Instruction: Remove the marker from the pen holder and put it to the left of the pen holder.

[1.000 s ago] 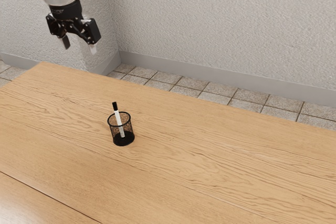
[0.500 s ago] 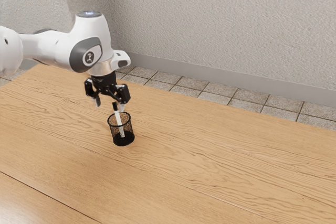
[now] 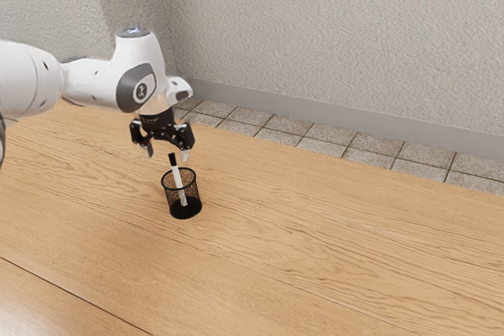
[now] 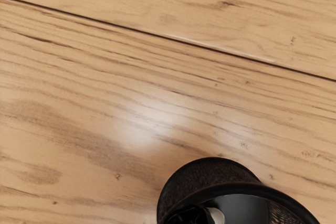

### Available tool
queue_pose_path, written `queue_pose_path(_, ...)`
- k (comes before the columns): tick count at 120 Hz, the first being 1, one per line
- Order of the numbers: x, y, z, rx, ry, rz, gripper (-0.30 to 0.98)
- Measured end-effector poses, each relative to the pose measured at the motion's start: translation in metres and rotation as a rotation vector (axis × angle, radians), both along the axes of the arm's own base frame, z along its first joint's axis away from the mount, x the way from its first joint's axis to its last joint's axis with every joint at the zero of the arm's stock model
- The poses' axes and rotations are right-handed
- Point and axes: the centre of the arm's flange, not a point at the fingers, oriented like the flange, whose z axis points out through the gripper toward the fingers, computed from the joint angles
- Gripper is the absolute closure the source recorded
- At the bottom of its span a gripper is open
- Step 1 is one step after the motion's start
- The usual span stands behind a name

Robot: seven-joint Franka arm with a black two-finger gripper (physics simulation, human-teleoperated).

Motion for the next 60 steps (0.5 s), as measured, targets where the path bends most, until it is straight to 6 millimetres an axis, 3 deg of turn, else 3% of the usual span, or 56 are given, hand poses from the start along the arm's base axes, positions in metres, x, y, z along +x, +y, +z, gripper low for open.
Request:
queue_pose_path(49, 0.007, 0.006, -0.028, -0.009, -0.011, -0.061, 0.0)
queue_pose_path(60, 0.007, 0.006, -0.026, -0.012, -0.02, -0.068, 0.17)
